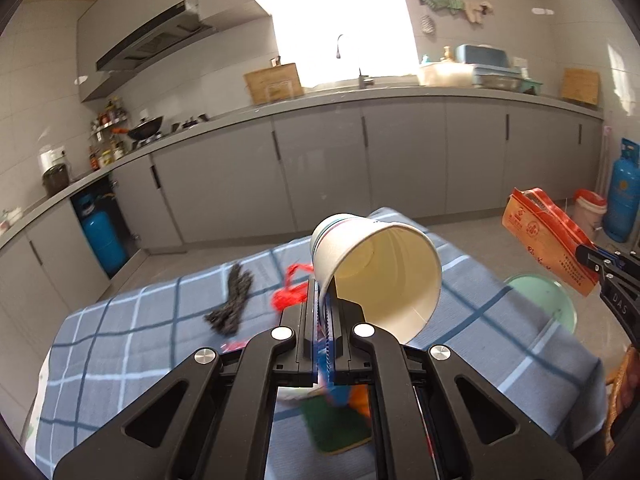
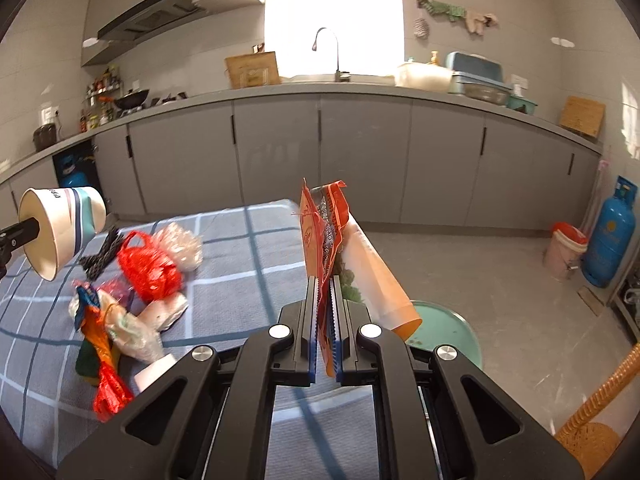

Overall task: Collect trash
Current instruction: 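Carry cup and bag over the green basin and open both tools to drop them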

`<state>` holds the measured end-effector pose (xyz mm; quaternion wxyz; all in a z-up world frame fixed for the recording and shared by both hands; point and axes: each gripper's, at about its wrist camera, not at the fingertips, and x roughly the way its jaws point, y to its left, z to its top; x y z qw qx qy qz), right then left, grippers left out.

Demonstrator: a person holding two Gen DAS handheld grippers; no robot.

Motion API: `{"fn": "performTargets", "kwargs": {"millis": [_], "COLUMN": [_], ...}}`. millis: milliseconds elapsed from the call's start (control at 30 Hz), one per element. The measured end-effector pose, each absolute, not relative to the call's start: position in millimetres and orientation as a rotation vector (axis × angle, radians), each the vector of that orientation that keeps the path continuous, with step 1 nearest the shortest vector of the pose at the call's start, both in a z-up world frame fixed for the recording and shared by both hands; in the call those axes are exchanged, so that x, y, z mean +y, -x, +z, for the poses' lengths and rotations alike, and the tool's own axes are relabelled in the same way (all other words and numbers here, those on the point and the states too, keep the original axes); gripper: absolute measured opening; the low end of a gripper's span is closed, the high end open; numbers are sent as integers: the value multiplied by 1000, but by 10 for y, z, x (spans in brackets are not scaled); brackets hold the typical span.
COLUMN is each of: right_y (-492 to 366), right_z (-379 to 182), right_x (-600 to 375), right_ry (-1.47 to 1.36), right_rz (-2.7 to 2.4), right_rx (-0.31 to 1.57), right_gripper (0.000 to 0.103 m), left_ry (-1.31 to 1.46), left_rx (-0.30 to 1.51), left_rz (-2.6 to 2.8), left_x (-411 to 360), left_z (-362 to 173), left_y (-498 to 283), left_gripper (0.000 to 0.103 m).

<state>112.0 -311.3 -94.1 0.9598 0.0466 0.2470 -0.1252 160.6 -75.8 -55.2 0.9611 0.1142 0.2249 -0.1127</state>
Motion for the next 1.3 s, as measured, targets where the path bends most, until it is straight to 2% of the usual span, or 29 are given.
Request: {"fn": "performTargets", "kwargs": {"millis": [533,1300], "right_y": [-1059,-1409], "right_z": [-1083,-1763], "right_x": [-4095,-4800], "right_ry": [-179,-272], "right_rz": [-403,-433], "right_rx": [492,620], "right_gripper": [7,11], "left_ry": [-296,-386], "left_rx": [404,588], "left_rz": [-471,-648], "left_x": [-2059,-3180], "left_z": [-539,-1299], "left_y": [-1698,-2107], "left_gripper": [4,6]}}
